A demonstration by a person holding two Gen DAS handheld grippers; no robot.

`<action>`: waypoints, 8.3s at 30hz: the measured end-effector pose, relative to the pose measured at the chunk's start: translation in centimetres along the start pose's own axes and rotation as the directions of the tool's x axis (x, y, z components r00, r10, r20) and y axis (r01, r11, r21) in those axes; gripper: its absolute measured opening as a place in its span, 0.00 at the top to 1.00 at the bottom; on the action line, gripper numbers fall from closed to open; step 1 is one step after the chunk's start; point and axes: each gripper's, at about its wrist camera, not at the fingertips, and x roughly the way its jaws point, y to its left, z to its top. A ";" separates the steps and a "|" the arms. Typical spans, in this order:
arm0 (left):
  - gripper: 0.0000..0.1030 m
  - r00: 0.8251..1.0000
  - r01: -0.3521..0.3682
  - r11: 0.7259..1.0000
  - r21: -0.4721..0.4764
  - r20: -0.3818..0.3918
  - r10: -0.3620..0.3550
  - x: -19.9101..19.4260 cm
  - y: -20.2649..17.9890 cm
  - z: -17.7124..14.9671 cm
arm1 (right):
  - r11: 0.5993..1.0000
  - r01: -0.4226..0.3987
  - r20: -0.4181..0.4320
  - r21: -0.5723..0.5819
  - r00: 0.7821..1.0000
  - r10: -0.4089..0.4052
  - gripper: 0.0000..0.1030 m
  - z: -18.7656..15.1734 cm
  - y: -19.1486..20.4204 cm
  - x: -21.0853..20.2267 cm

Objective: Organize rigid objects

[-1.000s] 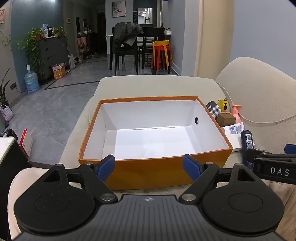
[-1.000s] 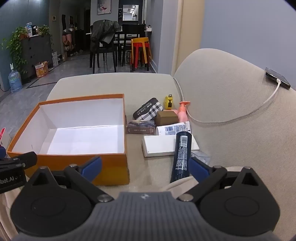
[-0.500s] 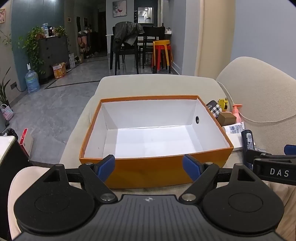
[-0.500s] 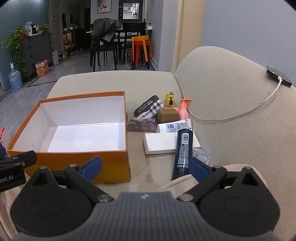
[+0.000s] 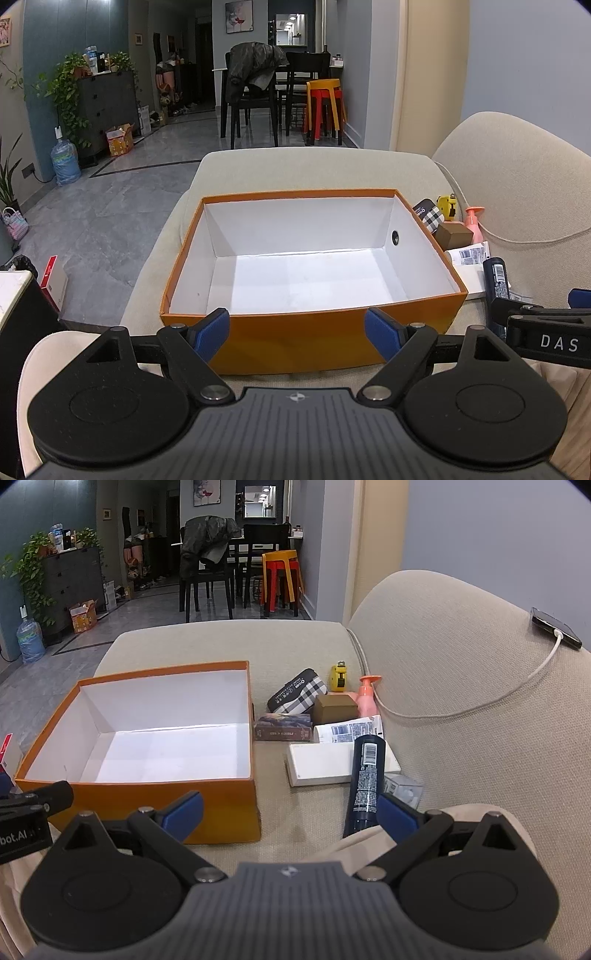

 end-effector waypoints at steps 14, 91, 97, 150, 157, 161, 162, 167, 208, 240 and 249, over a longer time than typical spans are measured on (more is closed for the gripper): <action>0.06 1.000 0.000 1.000 0.001 -0.013 0.000 -0.4 1.1 0.0 | 1.000 -0.003 -0.014 0.004 1.000 0.003 0.05 0.0 0.0 0.6; 0.34 0.692 0.707 0.350 0.615 -0.704 -0.161 25.0 -26.2 8.1 | 0.867 0.034 -0.339 0.498 0.927 0.159 0.61 4.8 -15.7 21.3; 0.33 0.671 0.721 0.353 0.596 -0.728 -0.140 26.1 -27.4 7.7 | 0.852 0.045 -0.335 0.522 0.929 0.157 0.60 4.6 -15.9 21.2; 0.68 0.673 0.640 0.627 0.445 -0.719 -0.176 23.8 -28.8 6.3 | 0.774 0.045 -0.351 0.631 0.906 0.234 0.62 3.8 -17.1 21.0; 0.68 0.714 0.597 0.700 0.392 -0.658 -0.240 20.8 -27.1 7.9 | 0.816 -0.004 -0.272 0.578 0.942 0.196 0.62 4.6 -16.1 19.5; 0.68 0.736 0.576 0.735 0.359 -0.619 -0.274 19.5 -25.9 8.8 | 0.810 -0.026 -0.238 0.586 0.950 0.203 0.62 4.8 -16.3 18.8; 0.68 0.742 0.571 0.739 0.359 -0.610 -0.277 19.2 -25.8 8.9 | 0.810 -0.028 -0.239 0.586 0.949 0.205 0.62 4.9 -16.4 18.9; 0.68 0.753 0.564 0.765 0.312 -0.575 -0.320 18.2 -22.5 10.1 | 0.820 -0.059 -0.236 0.569 0.944 0.231 0.62 5.5 -16.3 18.6; 0.68 0.885 0.113 0.990 0.089 -0.462 -0.060 16.5 2.5 11.5 | 0.831 -0.508 -0.326 0.227 0.764 0.556 0.67 12.1 8.1 16.6; 0.68 0.818 0.040 0.981 0.192 -0.570 0.078 23.8 3.1 9.0 | 0.843 -0.397 -0.461 0.362 0.710 0.532 0.64 13.3 12.5 27.6; 0.67 0.849 0.084 0.983 0.162 -0.528 0.014 21.8 3.5 10.2 | 0.850 -0.373 -0.469 0.372 0.715 0.519 0.50 13.3 11.5 26.7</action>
